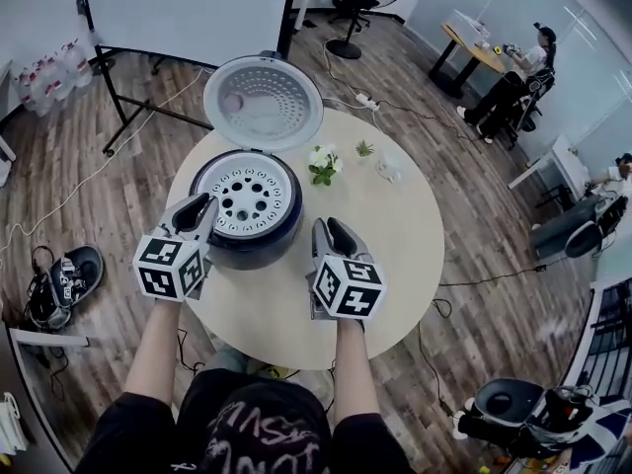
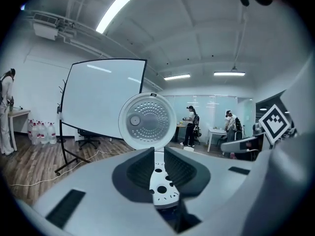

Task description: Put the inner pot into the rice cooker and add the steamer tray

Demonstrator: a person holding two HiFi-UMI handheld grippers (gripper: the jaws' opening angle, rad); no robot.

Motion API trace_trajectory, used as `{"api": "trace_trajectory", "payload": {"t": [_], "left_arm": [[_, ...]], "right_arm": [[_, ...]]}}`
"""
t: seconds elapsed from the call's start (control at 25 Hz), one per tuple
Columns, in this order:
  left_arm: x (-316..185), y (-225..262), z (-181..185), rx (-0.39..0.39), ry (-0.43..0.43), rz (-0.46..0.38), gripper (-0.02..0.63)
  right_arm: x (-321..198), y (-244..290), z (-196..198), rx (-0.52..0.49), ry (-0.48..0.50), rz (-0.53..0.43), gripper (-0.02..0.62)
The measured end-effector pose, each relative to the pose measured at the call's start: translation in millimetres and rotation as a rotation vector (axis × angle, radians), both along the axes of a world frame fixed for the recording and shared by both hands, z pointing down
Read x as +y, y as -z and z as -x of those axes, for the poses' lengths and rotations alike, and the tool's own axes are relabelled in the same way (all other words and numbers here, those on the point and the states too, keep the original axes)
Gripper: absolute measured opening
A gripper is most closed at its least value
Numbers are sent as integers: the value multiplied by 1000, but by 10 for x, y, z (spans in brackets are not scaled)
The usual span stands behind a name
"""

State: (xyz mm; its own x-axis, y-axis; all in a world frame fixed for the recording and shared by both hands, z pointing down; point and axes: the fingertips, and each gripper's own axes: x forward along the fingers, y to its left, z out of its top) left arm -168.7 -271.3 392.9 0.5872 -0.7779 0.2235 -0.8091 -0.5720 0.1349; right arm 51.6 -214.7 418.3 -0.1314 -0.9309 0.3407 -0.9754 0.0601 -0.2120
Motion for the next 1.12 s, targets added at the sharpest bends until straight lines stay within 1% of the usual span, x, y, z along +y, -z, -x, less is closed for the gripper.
{"api": "trace_trajectory", "payload": {"t": [0.2,0.48,0.64,0.76,0.88,1.0,1.12], "left_arm": [[252,106,-288,3,-52,-45,62],[604,135,-730,41,-134,-65,52],[791,185,-911,41,-180,-97,44],[890,219,-990,52,-206,-115,37],[991,274,-1009,61,-223,-145,25],[1064,315,-1028,60,-239,-183,21],[1074,341,-1016,79,-232,-205,15]], "right_arm": [[386,90,-317,-1,-81,-40,50],[999,170,-717,-31,-178,-83,5],[1308,210,-906,-19,-226,-109,5],[1508,256,-1020,-17,-255,-141,5],[1698,330,-1094,-10,-281,-198,5],[1839,365,-1153,19,-289,-224,5],[1929,367,-1179,34,-283,-244,5]]}}
